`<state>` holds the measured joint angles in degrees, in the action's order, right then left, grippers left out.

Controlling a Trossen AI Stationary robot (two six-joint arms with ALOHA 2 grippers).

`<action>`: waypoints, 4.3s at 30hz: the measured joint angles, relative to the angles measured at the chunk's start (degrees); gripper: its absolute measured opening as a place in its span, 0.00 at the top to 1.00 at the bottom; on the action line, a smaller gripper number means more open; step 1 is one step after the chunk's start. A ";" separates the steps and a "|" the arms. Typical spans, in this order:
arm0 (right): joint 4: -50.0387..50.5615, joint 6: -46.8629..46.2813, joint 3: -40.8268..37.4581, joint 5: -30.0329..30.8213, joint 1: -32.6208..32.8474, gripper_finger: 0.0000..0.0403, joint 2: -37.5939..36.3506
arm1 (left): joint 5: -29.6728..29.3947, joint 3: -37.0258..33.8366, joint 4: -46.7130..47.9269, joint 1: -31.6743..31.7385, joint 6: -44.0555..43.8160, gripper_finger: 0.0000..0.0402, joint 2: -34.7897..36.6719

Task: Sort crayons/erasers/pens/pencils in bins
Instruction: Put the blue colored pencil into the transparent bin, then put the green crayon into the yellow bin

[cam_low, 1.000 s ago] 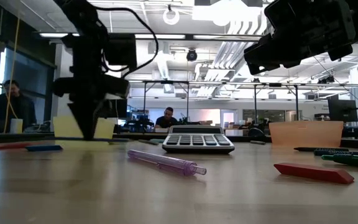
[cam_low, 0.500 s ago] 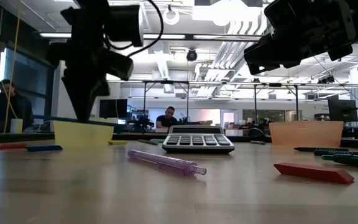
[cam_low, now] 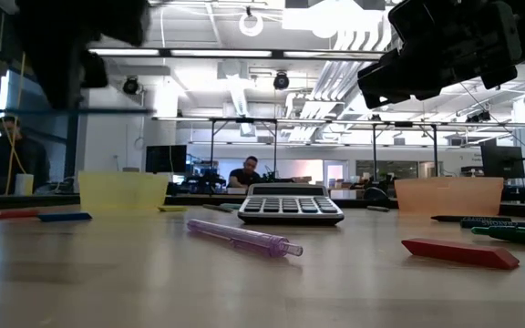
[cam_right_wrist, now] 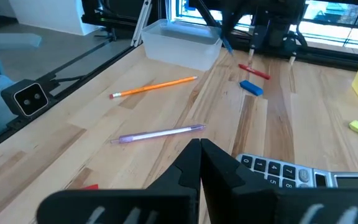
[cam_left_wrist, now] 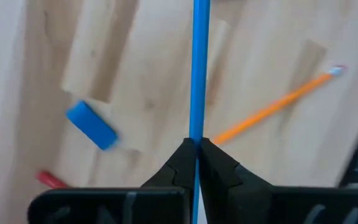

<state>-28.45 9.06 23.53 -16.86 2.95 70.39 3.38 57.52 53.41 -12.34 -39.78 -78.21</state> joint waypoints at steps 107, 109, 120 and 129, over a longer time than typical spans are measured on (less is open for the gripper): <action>48.84 -21.00 10.23 19.88 -5.59 1.00 0.15 | 0.12 -37.63 -93.59 29.86 32.21 1.00 10.07; 54.21 -24.18 10.23 19.87 -3.44 0.98 0.15 | -1.26 -40.45 -97.63 28.33 30.94 1.00 10.05; 70.18 -33.07 10.19 20.94 0.36 0.71 0.13 | -3.36 -44.34 -107.86 22.91 30.81 1.00 10.05; 67.38 -27.85 9.24 22.13 -5.16 0.68 0.13 | -4.26 -44.28 -110.69 21.21 30.98 1.00 10.05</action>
<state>38.93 -18.79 32.76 5.26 -2.21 70.52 -0.89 13.23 -57.28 8.86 -8.80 -68.16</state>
